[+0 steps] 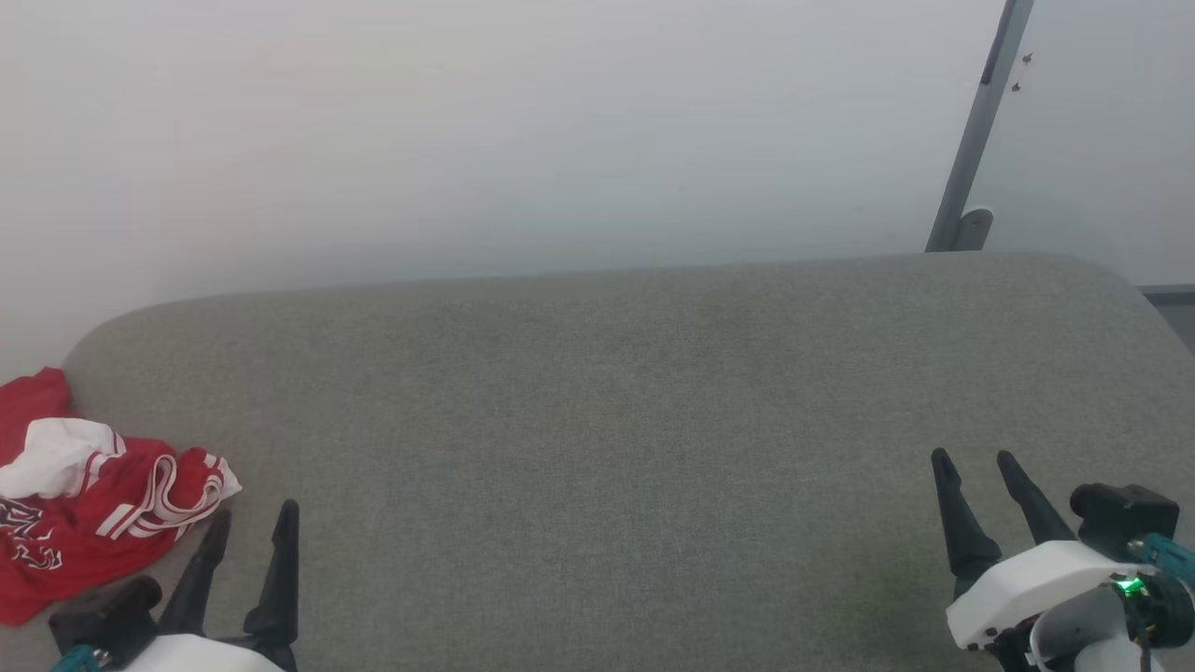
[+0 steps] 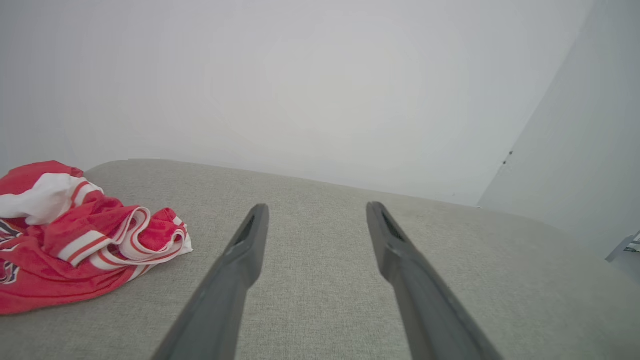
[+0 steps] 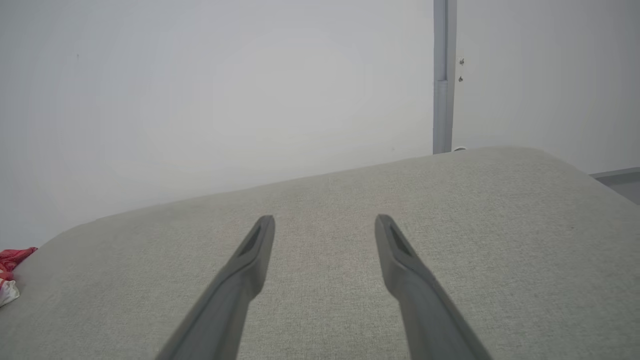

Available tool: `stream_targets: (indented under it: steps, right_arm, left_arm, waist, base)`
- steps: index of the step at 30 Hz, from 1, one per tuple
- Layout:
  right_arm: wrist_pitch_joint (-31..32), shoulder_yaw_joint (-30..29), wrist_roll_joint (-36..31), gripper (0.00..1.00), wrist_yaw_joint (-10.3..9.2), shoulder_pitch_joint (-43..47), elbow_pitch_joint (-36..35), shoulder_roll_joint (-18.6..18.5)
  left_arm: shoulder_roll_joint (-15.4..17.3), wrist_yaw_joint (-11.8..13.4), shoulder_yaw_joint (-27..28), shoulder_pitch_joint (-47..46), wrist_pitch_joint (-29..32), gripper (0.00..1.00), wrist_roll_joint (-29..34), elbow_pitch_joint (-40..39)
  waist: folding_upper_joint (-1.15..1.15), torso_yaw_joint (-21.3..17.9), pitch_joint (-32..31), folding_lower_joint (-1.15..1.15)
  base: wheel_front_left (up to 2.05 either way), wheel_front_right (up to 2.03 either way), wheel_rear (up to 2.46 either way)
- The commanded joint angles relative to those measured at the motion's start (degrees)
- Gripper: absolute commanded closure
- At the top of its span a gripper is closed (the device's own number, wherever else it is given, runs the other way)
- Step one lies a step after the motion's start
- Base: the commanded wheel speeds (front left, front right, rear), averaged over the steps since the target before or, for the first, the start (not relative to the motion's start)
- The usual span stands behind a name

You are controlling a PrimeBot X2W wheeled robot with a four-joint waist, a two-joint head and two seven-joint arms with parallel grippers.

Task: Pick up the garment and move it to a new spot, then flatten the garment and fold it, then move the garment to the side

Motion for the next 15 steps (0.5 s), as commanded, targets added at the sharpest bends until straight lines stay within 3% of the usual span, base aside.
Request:
stream_targets:
  steps: [1, 15]
  right_arm:
    - [-0.62, 0.07, -1.17, 0.00, 0.16, 0.03, -0.58, -0.09]
    - [-1.78, 0.56, -6.29, 0.00, 0.17, 0.60, -1.00, -0.83]
  left_arm:
    - [0.48, -0.14, 0.00, 0.53, -0.53, 0.00, 1.45, -0.44]
    - [1.37, -0.17, 0.58, 1.64, -1.88, 0.00, 4.13, -0.14]
  waist:
    - [0.00, -0.03, -0.12, 0.00]
    - [0.00, -0.46, -1.11, 0.00]
  base:
    - [0.00, 0.00, 0.00]
    - [0.00, 0.00, 0.00]
